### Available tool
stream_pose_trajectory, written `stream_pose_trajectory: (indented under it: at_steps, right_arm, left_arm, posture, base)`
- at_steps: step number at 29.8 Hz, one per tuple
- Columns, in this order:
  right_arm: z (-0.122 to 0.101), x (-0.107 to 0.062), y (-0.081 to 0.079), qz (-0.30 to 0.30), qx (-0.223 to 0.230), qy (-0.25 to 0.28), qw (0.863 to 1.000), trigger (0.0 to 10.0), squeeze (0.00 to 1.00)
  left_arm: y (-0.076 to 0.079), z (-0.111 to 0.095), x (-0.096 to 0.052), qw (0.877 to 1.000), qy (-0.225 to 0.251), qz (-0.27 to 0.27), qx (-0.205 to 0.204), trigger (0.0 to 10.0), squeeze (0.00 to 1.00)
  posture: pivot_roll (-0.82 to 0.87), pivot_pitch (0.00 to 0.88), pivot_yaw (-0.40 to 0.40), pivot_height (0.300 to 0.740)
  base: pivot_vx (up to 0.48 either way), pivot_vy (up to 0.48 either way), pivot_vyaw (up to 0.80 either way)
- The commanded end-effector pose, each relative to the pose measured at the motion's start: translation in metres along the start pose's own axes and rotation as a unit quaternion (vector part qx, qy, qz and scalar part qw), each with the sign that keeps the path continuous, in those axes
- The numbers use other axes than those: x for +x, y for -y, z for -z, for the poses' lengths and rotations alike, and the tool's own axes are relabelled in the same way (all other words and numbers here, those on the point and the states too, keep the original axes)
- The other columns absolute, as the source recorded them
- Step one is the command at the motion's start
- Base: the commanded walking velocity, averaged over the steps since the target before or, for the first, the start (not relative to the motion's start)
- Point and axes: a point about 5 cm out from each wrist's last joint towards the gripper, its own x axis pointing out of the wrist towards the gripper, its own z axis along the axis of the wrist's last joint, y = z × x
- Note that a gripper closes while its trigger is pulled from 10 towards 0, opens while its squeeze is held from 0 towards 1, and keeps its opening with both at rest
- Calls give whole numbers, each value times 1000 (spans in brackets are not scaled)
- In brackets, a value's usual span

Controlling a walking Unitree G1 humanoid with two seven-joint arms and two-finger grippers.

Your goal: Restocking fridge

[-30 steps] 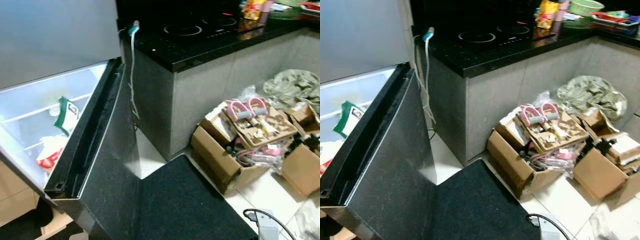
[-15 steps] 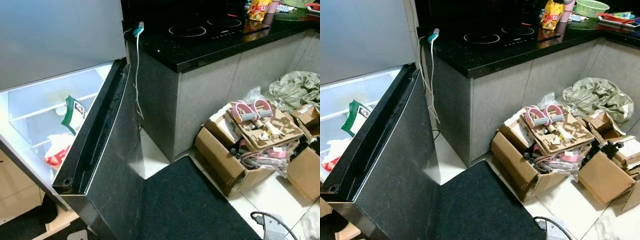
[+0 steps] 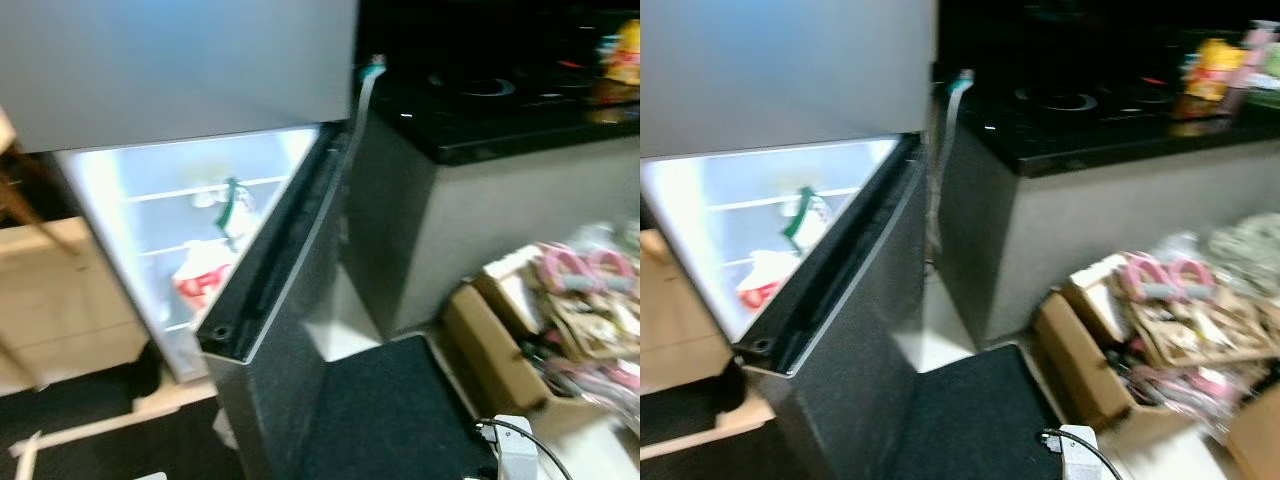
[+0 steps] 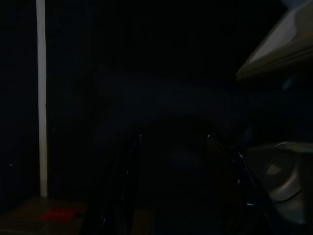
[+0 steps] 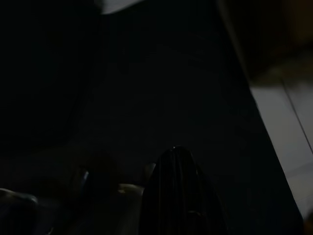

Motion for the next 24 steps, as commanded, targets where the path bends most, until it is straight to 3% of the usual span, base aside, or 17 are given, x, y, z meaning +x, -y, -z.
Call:
stream_pose_trajectory:
  at_steps: [1,10,24]
  right_arm:
    - [6,0,0,-1,-3,-9,1000,10000,0]
    - [10,-1,1,-2,3,-10,1000,10000,0]
    - [10,-1,0,0,7,-6,1000,10000,0]
  left_arm:
    - [-3,5,-1,999,-12,12,30,10000,0]
    - [-16,-4,-1,995,1,37,88,10000,0]
    - [-25,-9,-1,995,0,43,89,10000,0]
  posture:
    - [22,33,-67,740]
    - [23,33,-37,740]
    - [25,38,-21,740]
  base:
    - [0,0,800]
    - [0,0,800]
    - [0,0,783]
